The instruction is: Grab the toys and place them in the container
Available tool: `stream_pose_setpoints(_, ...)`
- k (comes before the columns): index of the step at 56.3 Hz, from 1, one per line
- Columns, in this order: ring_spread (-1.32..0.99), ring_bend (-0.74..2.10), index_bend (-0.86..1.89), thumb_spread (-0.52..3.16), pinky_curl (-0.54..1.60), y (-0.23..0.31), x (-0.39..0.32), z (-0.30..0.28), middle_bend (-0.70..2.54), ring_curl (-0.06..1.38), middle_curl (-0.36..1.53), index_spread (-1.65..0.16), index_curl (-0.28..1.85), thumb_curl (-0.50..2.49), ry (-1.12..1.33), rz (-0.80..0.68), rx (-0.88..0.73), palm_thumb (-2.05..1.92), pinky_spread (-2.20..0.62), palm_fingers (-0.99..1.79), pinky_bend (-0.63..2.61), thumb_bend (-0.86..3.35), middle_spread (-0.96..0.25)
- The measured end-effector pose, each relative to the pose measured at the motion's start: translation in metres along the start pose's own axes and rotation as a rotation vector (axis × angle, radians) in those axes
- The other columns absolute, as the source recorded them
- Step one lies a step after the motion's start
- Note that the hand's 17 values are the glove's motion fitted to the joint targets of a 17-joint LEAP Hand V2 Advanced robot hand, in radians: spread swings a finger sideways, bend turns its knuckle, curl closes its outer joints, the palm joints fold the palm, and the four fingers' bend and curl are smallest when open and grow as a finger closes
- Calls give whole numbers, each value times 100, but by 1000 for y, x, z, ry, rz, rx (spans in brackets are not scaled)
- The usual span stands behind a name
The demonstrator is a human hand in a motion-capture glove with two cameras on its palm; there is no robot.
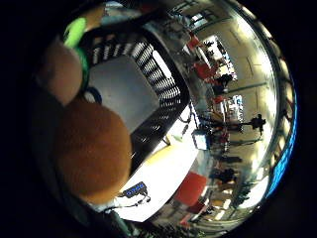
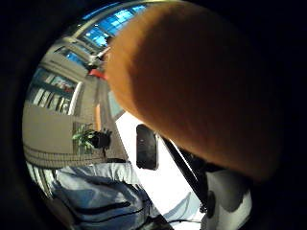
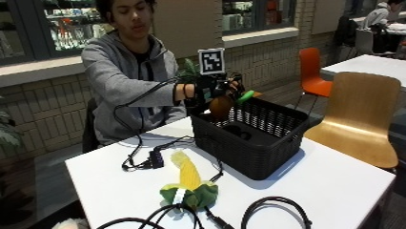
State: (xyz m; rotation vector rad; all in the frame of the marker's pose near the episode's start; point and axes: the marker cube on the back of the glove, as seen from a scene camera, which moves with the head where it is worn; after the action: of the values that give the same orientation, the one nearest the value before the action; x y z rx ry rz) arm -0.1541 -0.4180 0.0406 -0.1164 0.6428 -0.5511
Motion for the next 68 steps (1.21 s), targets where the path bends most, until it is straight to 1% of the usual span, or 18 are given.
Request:
stream_pose_setpoints(2,-33,137,-2,124,60,3,2,2,69,68,87,-29,24,57,3,-33,-18,40,-25,-14,125,16,-26)
stream_pose_setpoints(6,-29,114,5,124,54,10,14,4,51,61,78,-28,21,49,39,39,-17,20,-15,-43,116,3,-18)
stream_pose_setpoints(8,-26,104,7,125,51,16,25,4,47,57,75,-28,20,47,45,73,2,16,-11,-45,109,-1,-15)
stream_pose_setpoints(10,-25,96,7,125,49,28,43,5,43,55,72,-27,20,46,48,94,21,13,-8,-42,105,-3,-13)
stream_pose_setpoints(11,-25,94,8,125,47,35,53,6,45,53,72,-27,20,45,41,100,26,12,-7,-34,101,-3,-13)
stream_pose_setpoints(14,-24,88,9,126,45,59,75,10,45,50,70,-27,19,43,-47,142,18,10,-5,-23,95,-3,-11)
stream_pose_setpoints(21,-22,81,9,129,41,109,141,41,43,45,66,-28,18,40,-160,522,-140,9,-2,-12,90,-1,-7)
stream_pose_setpoints(25,-21,76,9,128,41,132,168,58,39,44,63,-28,18,39,-278,657,-198,9,-1,-15,93,-2,-5)
stream_pose_setpoints(29,-19,74,8,127,41,151,177,83,35,43,61,-28,17,38,-373,808,-195,8,0,-14,95,-2,-4)
stream_pose_setpoints(34,-18,74,7,122,43,168,195,117,29,42,58,-28,15,37,-413,1034,-214,6,0,-7,109,-2,-2)
stream_pose_setpoints(38,-17,73,7,118,46,172,198,138,26,42,57,-28,14,37,-394,1135,-300,6,-1,-4,122,-3,-1)
stream_pose_setpoints(45,-12,71,5,111,49,162,198,166,15,41,51,-28,11,36,-370,1233,-368,-2,-3,-16,139,-5,2)
stream_pose_setpoints(52,-10,79,4,107,48,149,189,183,14,42,47,-28,10,33,-429,1282,-423,-7,-5,-13,145,-7,5)
stream_pose_setpoints(58,-10,100,0,129,49,140,191,179,10,47,41,-27,6,36,-505,1307,-370,19,-16,-7,160,11,8)
stream_pose_setpoints(60,-12,117,-5,139,51,140,191,178,9,50,40,-27,4,40,-542,1303,-355,34,-23,5,172,22,8)
stream_pose_setpoints(62,-13,123,-2,143,50,141,192,176,13,51,39,-27,3,44,-561,1288,-335,44,-26,5,173,28,9)
stream_pose_setpoints(64,-14,125,2,143,50,144,194,173,18,52,40,-28,3,48,-544,1271,-317,55,-28,6,173,35,8)
stream_pose_setpoints(68,-17,125,11,142,49,153,201,164,26,53,43,-29,5,58,-408,1224,-286,72,-30,15,166,44,6)
